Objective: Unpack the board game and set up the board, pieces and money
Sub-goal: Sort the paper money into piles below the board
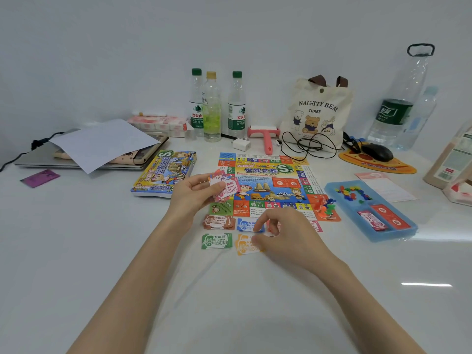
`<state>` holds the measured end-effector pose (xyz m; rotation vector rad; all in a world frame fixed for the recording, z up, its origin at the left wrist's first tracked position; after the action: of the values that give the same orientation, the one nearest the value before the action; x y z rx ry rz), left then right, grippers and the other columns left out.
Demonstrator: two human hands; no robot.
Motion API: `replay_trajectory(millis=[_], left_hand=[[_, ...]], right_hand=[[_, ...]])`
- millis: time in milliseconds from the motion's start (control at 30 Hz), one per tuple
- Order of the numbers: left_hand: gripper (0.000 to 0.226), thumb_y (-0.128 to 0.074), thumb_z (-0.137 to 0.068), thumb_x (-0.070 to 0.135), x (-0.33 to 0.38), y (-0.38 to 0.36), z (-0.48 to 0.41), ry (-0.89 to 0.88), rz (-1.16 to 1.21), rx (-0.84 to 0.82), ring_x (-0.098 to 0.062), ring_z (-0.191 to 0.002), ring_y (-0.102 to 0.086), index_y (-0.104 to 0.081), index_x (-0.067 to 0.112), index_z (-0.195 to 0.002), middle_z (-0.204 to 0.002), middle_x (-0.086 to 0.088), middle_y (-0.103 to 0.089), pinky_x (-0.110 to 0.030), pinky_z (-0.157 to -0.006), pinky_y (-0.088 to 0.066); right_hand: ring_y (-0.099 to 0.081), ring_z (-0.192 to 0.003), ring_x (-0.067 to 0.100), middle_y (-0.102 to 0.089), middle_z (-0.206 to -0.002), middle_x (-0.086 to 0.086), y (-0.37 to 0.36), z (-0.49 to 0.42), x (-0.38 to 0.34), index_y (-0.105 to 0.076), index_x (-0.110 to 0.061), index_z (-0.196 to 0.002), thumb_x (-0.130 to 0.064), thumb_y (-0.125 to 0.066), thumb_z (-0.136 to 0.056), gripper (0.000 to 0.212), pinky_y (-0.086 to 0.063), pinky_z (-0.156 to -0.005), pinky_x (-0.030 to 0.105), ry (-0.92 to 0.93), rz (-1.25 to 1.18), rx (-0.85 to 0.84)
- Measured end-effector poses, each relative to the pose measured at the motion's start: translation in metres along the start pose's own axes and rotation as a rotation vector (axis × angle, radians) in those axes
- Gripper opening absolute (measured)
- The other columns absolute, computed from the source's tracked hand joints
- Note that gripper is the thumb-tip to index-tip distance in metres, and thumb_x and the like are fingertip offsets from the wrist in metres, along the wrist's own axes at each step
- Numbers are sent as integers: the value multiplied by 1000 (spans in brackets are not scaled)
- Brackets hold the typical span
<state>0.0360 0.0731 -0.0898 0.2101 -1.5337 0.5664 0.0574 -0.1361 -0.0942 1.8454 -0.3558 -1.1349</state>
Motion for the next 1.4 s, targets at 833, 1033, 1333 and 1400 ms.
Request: replay_trajectory(millis=[833,1033,1333,1400], left_hand=[[37,-76,-76,5,-1,0,0,3,-10,-12,-14,-78,-71,-64,6,-111,-98,-9,-73,-21,-63,-58],[33,-76,-76,4,-1,-1,1,8,-5,-48,-14,-75,-72,-66,7,-107,-96,-9,-74,-22,-63,-58],[37,-80,-71,5,-6,-13,7,16,-118,-210,-21,-81,-72,-68,7,-106,-97,-12,-74,-29,-69,-60],[35,-81,-69,7,-8,-16,8,10,-159,-227,-19,-80,-71,-69,11,-102,-96,-10,-74,-27,-69,-59]], right_hand=[[-46,-84,8,-49,-68,-11,-1,4,-3,-66,-37,-99,-52,-68,-78,26,-36,-77,28,80,128,-97],[-58,-66,14,-46,-55,-7,6,-3,-3,-64,-35,-85,-36,-74,-79,11,-48,-74,31,48,-55,-7],[-48,-58,-14,-66,-84,-15,13,-20,-12,-70,-24,-104,-27,-71,-85,20,-38,-56,4,-34,-373,252],[-50,-58,-13,-68,-82,-14,12,-22,-9,-71,-22,-96,-25,-74,-82,15,-39,-56,5,-51,-384,260]])
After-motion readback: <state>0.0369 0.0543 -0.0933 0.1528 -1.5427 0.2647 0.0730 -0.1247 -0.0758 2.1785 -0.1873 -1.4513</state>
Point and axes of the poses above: each hand's wrist, its own z-axis away from the middle knuckle, its own y-axis out of the back of the hand, x = y × z, the point moved 1 cm from there along -z, towards the middle knuckle
